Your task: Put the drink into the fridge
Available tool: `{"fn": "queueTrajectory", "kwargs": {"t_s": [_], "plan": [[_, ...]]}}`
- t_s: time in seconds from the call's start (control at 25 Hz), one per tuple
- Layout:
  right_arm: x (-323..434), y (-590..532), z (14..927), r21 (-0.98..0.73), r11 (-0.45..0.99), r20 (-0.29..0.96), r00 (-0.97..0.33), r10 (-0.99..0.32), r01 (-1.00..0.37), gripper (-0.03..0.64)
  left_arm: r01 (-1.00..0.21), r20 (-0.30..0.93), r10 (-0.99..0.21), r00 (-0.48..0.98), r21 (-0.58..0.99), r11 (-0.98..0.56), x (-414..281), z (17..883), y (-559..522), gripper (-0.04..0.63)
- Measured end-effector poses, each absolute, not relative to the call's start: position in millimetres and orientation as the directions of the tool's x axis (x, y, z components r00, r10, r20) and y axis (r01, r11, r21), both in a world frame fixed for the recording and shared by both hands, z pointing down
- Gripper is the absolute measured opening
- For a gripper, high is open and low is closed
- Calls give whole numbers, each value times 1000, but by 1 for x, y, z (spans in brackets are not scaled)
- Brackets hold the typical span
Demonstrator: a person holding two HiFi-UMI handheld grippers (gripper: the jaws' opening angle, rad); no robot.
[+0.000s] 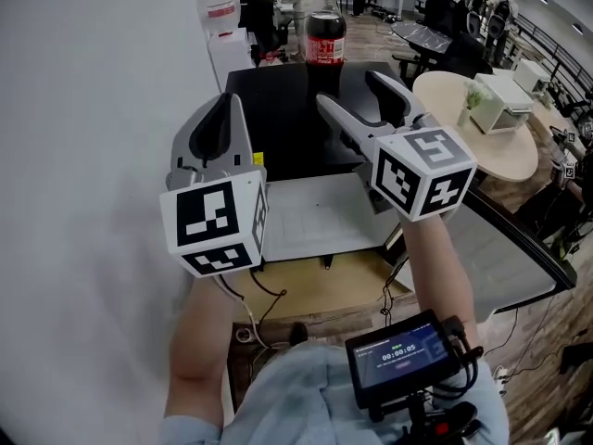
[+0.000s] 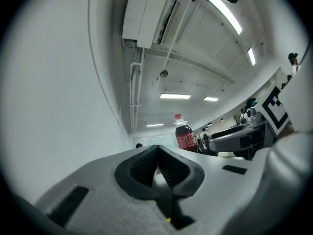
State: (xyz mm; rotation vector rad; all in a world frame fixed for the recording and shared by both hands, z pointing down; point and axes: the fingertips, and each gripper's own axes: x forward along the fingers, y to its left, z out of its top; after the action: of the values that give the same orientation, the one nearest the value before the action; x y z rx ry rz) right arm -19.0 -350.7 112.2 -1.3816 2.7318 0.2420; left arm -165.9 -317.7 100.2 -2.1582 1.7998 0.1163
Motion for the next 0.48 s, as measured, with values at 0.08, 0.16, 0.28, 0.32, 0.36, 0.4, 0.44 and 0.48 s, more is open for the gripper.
{"fn": "queueTrajectory", "kwargs": {"t_s": [0.08, 0.16, 0.28, 0.32, 0.36, 0.4, 0.44, 0.48], "plan": [[-22, -360, 112, 110, 585, -120, -595, -795, -803, 371, -968, -271, -940, 205, -197, -154, -166, 96, -325, 9], [-23, -370, 111, 111, 584, -112, -594, -797, -804, 379, -967, -272, -939, 209, -199, -158, -166, 92, -332, 9], [-24, -383, 109, 102, 579, -111, -588, -801, -809, 385, -966, -269, -939, 214, -198, -164, -166, 90, -342, 8], [-25, -387, 108, 97, 579, -110, -587, -802, -810, 390, -966, -266, -939, 216, -198, -166, -167, 89, -346, 9], [-27, -393, 107, 91, 578, -109, -585, -804, -811, 393, -965, -263, -940, 218, -199, -168, -168, 88, -350, 9], [-29, -398, 106, 86, 577, -107, -584, -805, -812, 397, -965, -259, -940, 221, -200, -172, -169, 86, -354, 9], [-30, -404, 103, 82, 577, -106, -583, -806, -813, 397, -964, -257, -940, 224, -202, -175, -171, 84, -358, 9], [-32, -409, 102, 79, 577, -104, -583, -806, -813, 400, -963, -256, -940, 227, -203, -177, -172, 82, -362, 9]]}}
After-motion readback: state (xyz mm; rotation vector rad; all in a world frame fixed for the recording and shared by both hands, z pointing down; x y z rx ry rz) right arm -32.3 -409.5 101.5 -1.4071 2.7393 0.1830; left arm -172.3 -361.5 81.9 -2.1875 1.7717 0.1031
